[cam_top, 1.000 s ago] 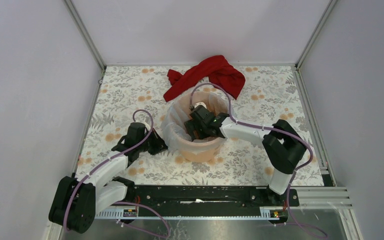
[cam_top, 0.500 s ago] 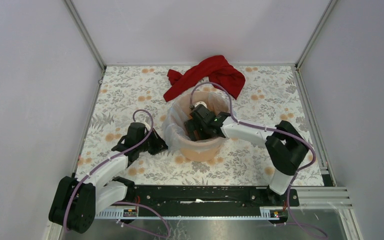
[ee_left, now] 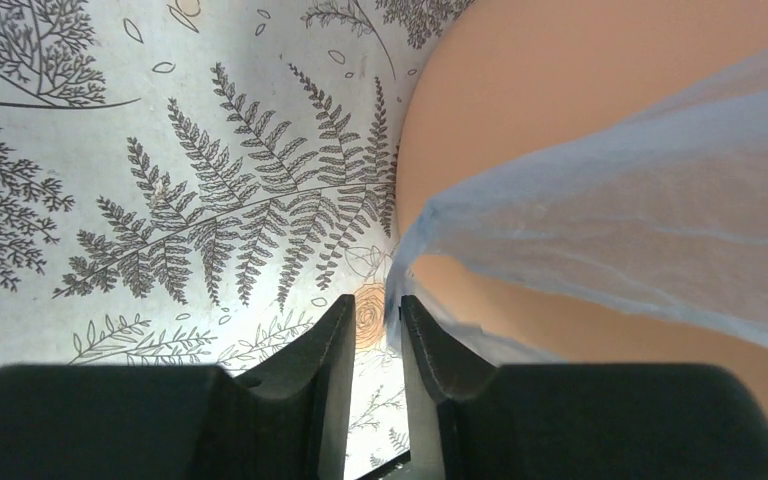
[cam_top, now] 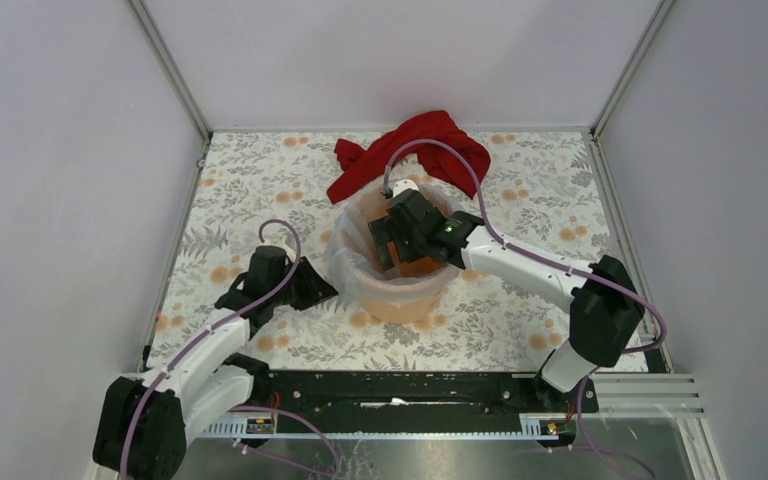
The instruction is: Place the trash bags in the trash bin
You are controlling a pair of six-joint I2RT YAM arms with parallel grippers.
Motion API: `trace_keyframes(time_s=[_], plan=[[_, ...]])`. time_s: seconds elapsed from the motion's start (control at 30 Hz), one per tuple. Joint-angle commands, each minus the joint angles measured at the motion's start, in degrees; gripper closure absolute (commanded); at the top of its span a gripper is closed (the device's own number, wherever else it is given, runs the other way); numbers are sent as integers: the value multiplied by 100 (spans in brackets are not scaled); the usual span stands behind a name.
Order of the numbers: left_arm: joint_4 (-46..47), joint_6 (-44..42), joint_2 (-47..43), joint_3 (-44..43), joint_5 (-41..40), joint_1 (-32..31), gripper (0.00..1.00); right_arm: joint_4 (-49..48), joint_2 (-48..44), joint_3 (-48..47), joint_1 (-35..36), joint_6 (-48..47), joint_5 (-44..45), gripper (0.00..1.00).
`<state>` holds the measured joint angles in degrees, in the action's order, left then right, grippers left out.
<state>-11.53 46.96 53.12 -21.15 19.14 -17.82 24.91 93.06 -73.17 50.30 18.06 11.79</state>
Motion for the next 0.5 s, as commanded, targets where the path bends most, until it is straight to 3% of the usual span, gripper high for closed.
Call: trace_keyframes(time_s=[0.0,0.1,0.47], plan=[[-379,-178,-280,-381,-303,-15,71,128,-370,-332,18,-114,11,0],[-542,-165,-460,-461,-327,-18,63,259,-529,-497,16,-172,37,0],[-1540,-55,-1409,-1229,-792,-18,51,895,-1326,-1463,16,-619,372,0]])
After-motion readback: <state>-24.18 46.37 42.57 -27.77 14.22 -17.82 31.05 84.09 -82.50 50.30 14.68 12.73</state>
